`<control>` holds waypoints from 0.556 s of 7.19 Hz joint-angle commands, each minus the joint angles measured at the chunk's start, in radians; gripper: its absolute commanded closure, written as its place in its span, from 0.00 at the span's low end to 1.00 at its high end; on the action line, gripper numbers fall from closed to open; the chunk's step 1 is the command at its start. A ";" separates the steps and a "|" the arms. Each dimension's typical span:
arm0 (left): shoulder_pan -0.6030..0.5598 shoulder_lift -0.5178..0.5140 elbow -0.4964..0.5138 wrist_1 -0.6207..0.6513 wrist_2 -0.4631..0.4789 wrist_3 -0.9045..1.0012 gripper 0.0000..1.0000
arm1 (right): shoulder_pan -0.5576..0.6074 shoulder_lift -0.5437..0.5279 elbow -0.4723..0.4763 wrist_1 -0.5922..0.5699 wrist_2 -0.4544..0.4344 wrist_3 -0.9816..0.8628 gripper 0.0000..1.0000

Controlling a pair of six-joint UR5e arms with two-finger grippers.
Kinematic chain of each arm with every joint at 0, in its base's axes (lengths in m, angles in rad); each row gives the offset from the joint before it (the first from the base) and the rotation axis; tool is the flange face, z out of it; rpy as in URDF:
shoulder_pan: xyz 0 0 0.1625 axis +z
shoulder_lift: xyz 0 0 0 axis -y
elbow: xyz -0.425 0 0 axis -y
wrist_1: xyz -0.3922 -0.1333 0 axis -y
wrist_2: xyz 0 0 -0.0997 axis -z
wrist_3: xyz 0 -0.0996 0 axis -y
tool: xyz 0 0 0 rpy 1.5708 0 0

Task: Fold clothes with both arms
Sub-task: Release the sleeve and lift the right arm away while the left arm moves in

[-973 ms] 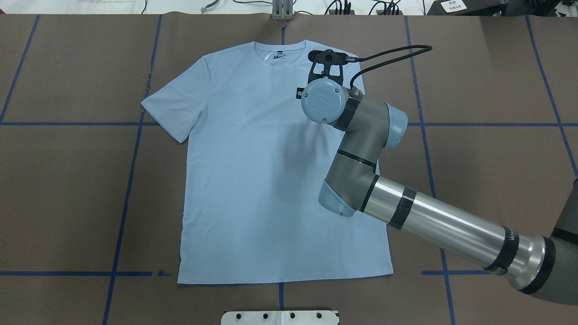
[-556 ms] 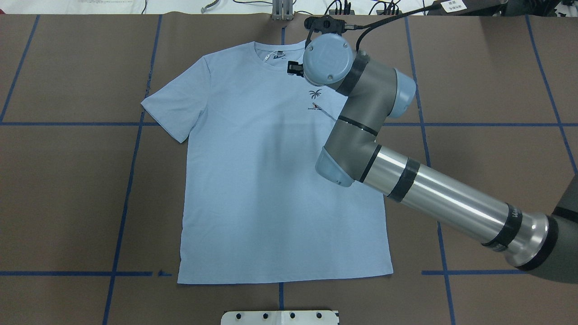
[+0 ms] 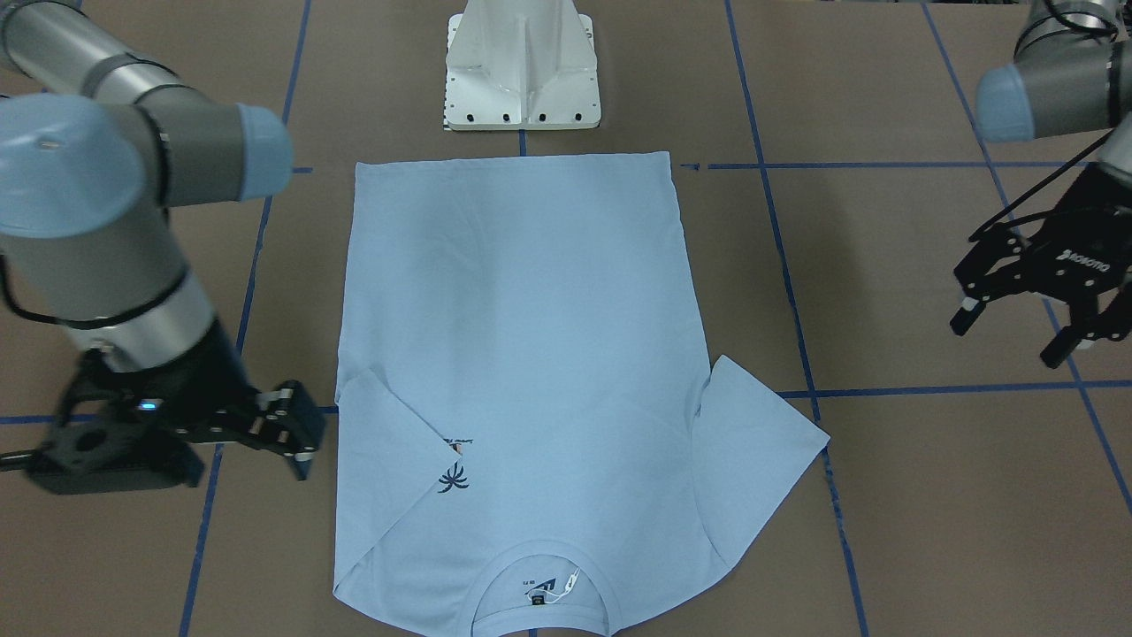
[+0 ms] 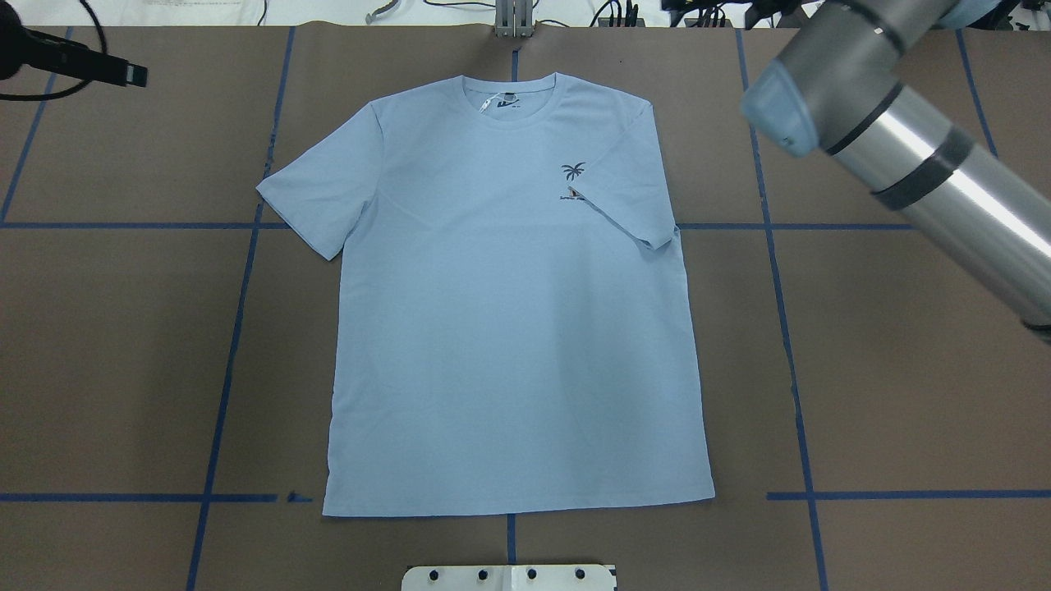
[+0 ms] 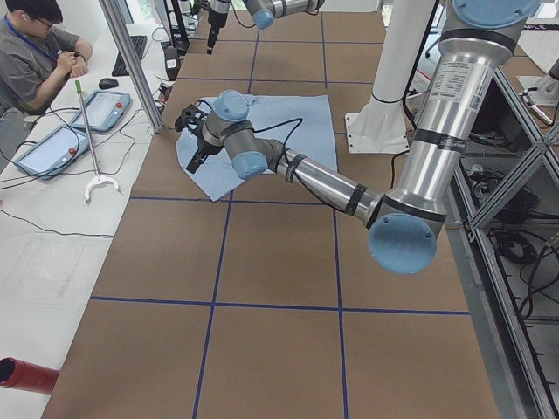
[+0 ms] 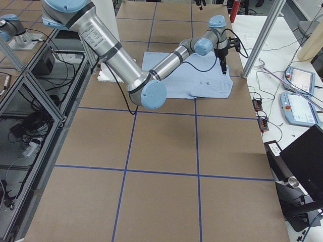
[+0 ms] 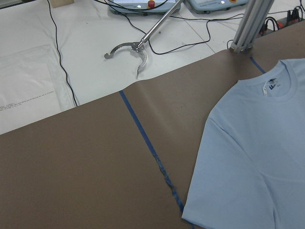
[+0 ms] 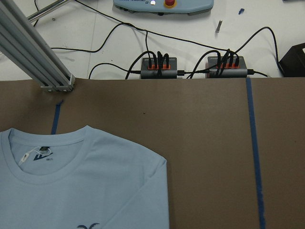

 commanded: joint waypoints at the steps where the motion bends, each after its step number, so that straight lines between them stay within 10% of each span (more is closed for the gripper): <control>1: 0.124 -0.094 0.125 -0.007 0.151 -0.220 0.17 | 0.167 -0.119 0.043 -0.014 0.143 -0.220 0.00; 4: 0.196 -0.159 0.401 -0.262 0.263 -0.330 0.30 | 0.176 -0.147 0.071 -0.008 0.136 -0.238 0.00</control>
